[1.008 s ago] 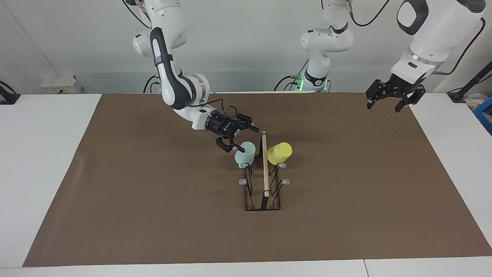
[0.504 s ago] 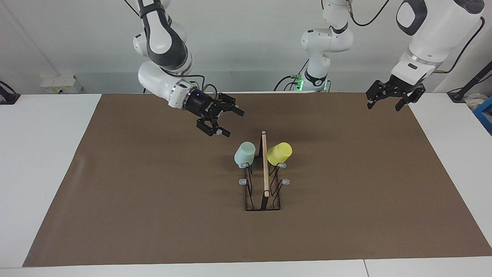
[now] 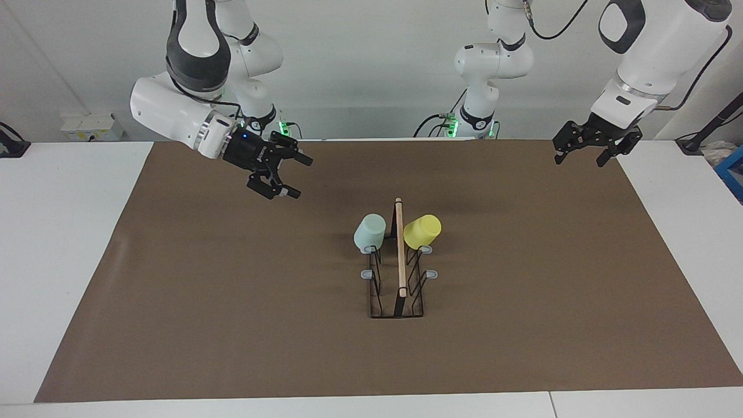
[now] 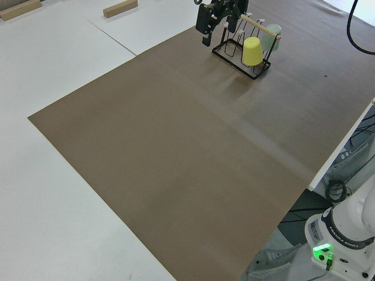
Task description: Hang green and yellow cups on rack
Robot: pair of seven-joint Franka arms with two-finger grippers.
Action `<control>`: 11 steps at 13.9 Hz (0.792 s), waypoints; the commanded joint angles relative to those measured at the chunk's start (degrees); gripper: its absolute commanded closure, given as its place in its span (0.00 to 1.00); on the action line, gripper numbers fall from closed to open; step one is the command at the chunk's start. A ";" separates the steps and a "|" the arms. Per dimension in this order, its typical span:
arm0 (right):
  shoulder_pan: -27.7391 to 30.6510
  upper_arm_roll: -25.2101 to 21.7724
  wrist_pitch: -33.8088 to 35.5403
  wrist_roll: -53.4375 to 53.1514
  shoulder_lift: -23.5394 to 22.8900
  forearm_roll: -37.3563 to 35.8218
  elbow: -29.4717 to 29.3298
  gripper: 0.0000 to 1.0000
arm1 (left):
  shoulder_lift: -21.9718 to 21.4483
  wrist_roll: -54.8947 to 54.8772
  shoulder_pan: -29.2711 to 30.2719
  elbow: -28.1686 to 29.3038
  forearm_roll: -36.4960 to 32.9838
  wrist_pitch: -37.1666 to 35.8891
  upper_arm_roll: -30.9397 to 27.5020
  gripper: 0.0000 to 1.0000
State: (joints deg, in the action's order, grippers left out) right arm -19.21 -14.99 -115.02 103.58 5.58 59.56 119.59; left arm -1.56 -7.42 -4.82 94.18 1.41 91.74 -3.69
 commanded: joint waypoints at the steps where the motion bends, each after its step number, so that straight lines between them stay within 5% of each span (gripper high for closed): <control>1: 3.64 0.66 7.16 -9.93 -0.04 -17.21 -4.96 0.00 | -0.64 0.74 0.25 -0.04 -0.89 -0.60 0.18 0.00; 3: 4.44 0.83 10.07 -18.63 -0.05 -28.22 -6.64 0.00 | -0.73 0.74 0.16 -0.04 -0.89 -0.60 0.27 0.00; 8: 4.62 1.80 11.22 -37.33 0.04 -42.92 -6.65 0.00 | -0.73 0.74 0.16 -0.04 -0.89 -0.60 0.27 0.00; 11: 11.09 7.40 12.62 -49.75 0.22 -50.58 -6.73 0.00 | -0.73 0.74 0.16 -0.04 -0.89 -0.60 0.27 0.00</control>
State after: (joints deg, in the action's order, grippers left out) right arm -13.74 -12.09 -104.54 60.72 5.60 12.71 113.38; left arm -1.56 -7.40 -4.82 94.17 1.41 91.74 -3.69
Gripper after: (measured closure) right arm 0.000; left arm 0.000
